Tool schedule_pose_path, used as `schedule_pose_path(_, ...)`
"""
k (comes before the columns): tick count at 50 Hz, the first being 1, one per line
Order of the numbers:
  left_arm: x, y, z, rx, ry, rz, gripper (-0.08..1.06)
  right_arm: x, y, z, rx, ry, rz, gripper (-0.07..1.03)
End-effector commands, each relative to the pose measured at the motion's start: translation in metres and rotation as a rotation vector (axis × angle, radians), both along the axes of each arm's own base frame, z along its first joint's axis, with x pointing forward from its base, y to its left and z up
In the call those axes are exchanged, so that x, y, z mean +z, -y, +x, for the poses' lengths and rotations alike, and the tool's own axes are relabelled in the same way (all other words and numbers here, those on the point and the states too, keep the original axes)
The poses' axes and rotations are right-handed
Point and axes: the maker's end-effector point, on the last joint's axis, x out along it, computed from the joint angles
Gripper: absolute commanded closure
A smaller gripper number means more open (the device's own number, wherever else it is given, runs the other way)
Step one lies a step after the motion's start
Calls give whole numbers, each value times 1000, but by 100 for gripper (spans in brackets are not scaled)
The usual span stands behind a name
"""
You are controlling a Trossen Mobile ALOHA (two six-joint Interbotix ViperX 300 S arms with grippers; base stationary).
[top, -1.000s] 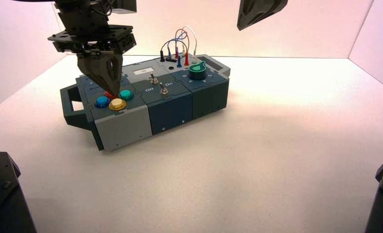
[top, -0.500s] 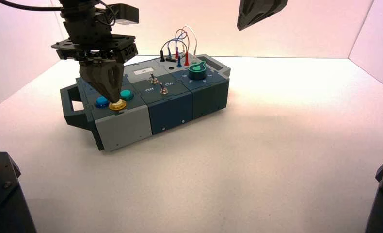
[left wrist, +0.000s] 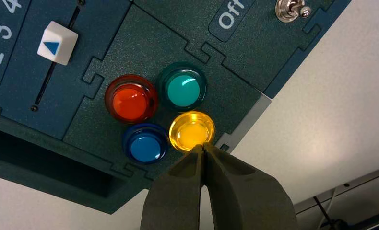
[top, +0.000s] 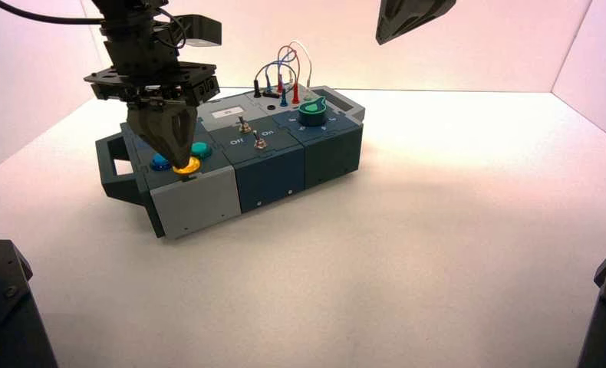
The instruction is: Push the yellow button with the left gripper.
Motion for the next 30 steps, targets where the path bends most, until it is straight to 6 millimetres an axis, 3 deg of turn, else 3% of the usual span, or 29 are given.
schedule_pose_path(1,3,4,7,-1,19,-9,101,14,-4,3,0,33,27,99)
schedule_pose_path(21,2,3,3,1,11,-7,101,15,-4,2,0,34,31,99)
schedule_pose_path(30,10,4,7,6,57,-27,101,13,-3,2,-1,34,29,99)
